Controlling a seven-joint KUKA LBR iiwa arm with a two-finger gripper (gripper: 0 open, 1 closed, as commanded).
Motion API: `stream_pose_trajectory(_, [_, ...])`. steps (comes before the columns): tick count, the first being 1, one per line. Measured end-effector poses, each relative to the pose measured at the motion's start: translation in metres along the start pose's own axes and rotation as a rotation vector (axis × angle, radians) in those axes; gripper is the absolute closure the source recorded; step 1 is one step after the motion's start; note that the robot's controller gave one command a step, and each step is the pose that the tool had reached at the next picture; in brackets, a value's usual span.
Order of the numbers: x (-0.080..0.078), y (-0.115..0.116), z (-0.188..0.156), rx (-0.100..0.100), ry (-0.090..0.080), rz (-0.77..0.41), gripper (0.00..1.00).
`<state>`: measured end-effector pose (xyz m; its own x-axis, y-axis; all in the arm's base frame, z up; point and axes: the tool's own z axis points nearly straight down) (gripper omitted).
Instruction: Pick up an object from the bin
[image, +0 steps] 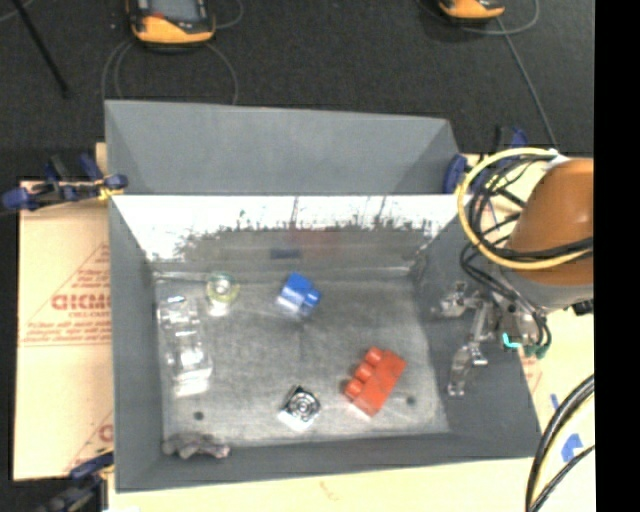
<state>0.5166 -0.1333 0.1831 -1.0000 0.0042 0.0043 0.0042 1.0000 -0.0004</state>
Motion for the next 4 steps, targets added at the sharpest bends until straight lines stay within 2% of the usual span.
stream_pose_trajectory(1, [-0.015, 0.041, 0.105, -0.001, -0.004, -0.118, 0.0])
stream_pose_trajectory(2, [-0.016, 0.038, 0.101, 0.003, -0.01, -0.121, 1.0])
stream_pose_trajectory(3, [-0.016, 0.039, 0.101, 0.003, -0.009, -0.122, 0.0])
stream_pose_trajectory(4, [0.01, 0.086, 0.102, -0.001, -0.005, -0.436, 0.0])
